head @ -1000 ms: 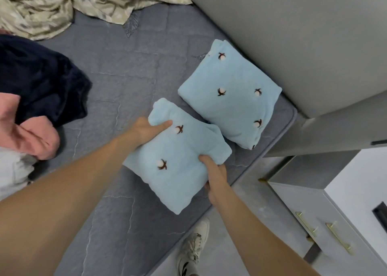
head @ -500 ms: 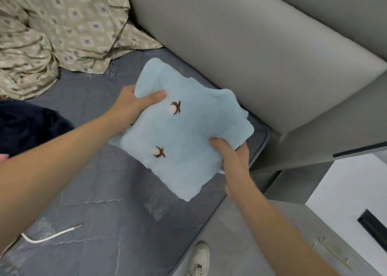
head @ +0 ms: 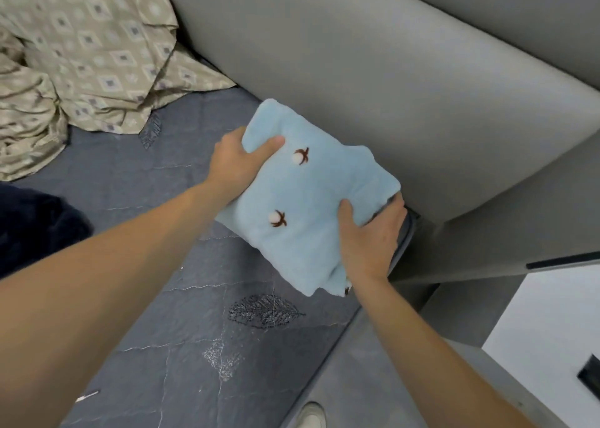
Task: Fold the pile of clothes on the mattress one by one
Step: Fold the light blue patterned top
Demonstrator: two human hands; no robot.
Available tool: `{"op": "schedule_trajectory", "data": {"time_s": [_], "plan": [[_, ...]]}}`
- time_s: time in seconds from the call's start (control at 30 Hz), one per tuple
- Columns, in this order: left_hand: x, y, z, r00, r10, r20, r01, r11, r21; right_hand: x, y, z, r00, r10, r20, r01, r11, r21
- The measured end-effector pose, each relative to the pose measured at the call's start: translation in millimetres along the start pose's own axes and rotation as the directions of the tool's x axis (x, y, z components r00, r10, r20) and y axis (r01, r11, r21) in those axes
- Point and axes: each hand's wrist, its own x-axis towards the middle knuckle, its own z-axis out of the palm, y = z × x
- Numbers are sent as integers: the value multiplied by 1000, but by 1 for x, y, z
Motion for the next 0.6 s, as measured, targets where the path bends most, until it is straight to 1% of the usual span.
{"op": "schedule_trajectory", "data": {"time_s": [0.03, 0.07, 0.1, 0.13, 0.17, 0.2, 0.23, 0.27, 0.3, 0.33, 0.37, 0.4, 0.47, 0.53, 0.57, 0.6], "plan": [[5, 1, 3, 999, -30, 31, 29, 999, 30, 5, 0, 1, 1000, 16, 2, -15, 999, -40], [8, 1, 8, 994, -90, 61, 84, 992, 97, 10, 0, 1, 1000, 20, -11, -21, 994, -105], [9, 1, 14, 985, -162, 62, 147, 970, 194, 16, 1, 0, 999, -25, -39, 16, 980, -201], [8, 1, 21, 981, -196, 11, 183, 935, 304, 21, 0, 0, 989, -132, -64, 105, 943, -315], [4, 2, 26, 985, -149, -86, 172, 894, 414, 25, 0, 0, 956, -287, -56, 235, 869, -434], [-5, 5, 30, 981, 10, -194, 93, 853, 514, 28, -1, 2, 900, -435, -8, 365, 765, -531], [-14, 10, 31, 944, 226, -241, -41, 804, 594, 31, -2, 5, 833, -549, 64, 477, 656, -584], [-24, 12, 33, 878, 430, -210, -215, 746, 630, 34, -3, 9, 768, -626, 139, 568, 564, -599], [-33, 11, 35, 814, 567, -124, -387, 689, 613, 37, -2, 13, 712, -671, 204, 635, 493, -595], [-41, 7, 37, 776, 631, -16, -519, 652, 553, 39, -1, 15, 679, -692, 244, 669, 449, -592], [-45, 0, 42, 770, 632, 91, -586, 642, 495, 42, 2, 17, 671, -694, 261, 676, 429, -599], [-47, -7, 47, 789, 588, 177, -591, 648, 481, 44, 4, 19, 680, -684, 266, 666, 423, -614], [-44, -16, 56, 827, 492, 271, -552, 626, 550, 46, -1, 19, 695, -658, 290, 650, 400, -646], [-36, -13, 62, 829, 456, 324, -554, 587, 590, 49, -12, 20, 678, -649, 345, 672, 357, -649], [-31, -11, 62, 821, 455, 344, -566, 573, 593, 54, -15, 22, 670, -642, 373, 692, 357, -628], [-24, -11, 62, 814, 456, 359, -576, 560, 595, 59, -17, 23, 668, -628, 399, 711, 381, -591]]}}
